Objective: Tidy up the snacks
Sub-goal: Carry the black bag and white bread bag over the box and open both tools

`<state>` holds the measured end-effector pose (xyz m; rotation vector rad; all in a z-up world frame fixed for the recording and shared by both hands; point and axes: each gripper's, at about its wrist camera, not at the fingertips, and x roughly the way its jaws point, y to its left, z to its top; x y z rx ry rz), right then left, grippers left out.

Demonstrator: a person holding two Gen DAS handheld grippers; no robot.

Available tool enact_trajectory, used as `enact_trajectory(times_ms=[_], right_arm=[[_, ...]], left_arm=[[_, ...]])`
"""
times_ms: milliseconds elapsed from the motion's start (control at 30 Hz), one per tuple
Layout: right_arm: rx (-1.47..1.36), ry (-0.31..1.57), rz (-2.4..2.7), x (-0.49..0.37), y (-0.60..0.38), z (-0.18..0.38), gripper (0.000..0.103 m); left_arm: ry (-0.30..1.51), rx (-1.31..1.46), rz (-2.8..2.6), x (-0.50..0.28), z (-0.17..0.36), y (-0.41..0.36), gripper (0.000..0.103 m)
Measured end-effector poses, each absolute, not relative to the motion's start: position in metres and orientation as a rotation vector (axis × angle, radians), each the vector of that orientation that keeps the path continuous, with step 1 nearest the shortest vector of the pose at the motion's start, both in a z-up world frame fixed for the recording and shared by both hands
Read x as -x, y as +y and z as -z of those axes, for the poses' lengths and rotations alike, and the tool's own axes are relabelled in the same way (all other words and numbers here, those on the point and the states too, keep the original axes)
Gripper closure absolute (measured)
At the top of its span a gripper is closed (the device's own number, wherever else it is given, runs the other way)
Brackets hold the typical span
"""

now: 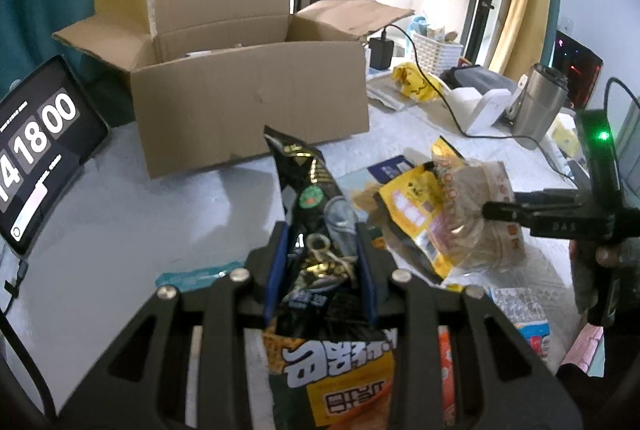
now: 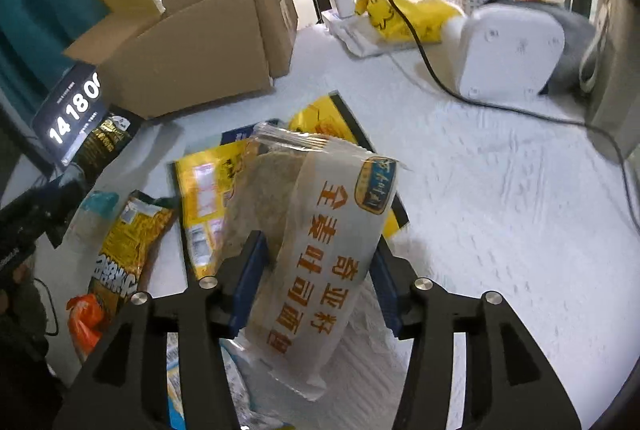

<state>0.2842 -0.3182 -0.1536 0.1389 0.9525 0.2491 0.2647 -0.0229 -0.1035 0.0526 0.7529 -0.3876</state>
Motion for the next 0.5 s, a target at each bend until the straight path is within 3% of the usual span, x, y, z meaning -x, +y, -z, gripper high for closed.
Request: enact_trajectory(times_ms=[100,300,500], right_arm=[[-0.106,0.922,-0.259,-0.275,-0.318,0.149,0.063],[-0.078,0.813,-0.286,-0.256,-0.317,0.121,0.077],[-0.072,0.687,-0.338,-0.261,-0.309,0.075,0.079]], left_arm=[[0.753,-0.058,0.389,-0.265,0.102,-0.026,0.070],[0.732,-0.073,0.393,-0.262,0.094,-0.032,0.070],[0.677,-0.087,0.379,-0.265,0.074,-0.032,0.070]])
